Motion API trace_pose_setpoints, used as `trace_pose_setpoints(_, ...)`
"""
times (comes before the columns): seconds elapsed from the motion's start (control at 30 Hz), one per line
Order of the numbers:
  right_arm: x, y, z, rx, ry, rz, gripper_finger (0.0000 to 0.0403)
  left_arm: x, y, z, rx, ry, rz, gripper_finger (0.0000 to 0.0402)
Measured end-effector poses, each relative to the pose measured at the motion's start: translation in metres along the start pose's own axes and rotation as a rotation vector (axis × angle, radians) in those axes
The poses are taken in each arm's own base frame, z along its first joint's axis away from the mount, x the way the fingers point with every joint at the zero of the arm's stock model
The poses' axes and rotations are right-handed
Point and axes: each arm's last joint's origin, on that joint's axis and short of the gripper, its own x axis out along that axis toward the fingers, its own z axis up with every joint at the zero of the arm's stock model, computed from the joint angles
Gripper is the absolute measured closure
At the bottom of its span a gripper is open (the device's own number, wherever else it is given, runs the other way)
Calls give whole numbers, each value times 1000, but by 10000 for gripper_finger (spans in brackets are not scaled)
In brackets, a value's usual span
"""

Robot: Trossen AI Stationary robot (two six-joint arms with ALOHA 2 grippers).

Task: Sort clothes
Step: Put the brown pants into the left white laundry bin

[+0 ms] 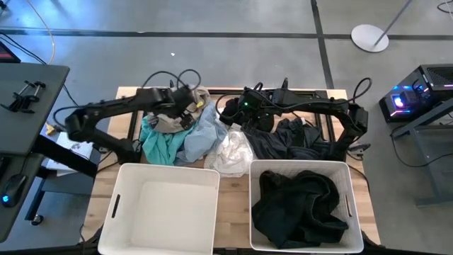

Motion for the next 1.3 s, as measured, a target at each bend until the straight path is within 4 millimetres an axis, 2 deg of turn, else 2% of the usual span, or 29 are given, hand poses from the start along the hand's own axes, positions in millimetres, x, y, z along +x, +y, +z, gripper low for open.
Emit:
trace_pose_setpoints(0.17, 0, 0, 2, 9, -16, 1, 153, 17, -4, 2, 65, 35, 185, 104)
trace_pose_setpoints(0.37, 0, 2, 2, 11, -20, 61, 153, 11, -4, 0, 89, 41, 157, 120)
trace_pose_setpoints(0.43, 0, 2, 2, 17, -17, 74, 153, 4, -2, 2, 84, 30, 130, 130)
trace_pose_setpoints(0.53, 0, 3, 2, 29, -14, 88, 153, -19, 1, 5, 50, -19, 100, 140)
trace_pose_setpoints(0.67, 0, 3, 2, 29, -10, 93, 153, -44, -3, -4, 86, -8, -76, 143)
trace_pose_setpoints(0.77, -2, 3, 2, 29, -15, 95, 153, -53, -8, -15, 120, 34, -158, 142)
trace_pose_setpoints(0.9, -3, 2, 2, 23, -20, 95, 153, -57, -15, -29, 194, 122, -122, 130)
trace_pose_setpoints(1.07, -3, 3, 2, 19, -21, 95, 153, -51, -26, -36, 242, 193, -104, 113)
trace_pose_setpoints(1.3, -3, 2, 2, 19, -21, 96, 153, -13, -33, -59, 321, 342, 0, 114)
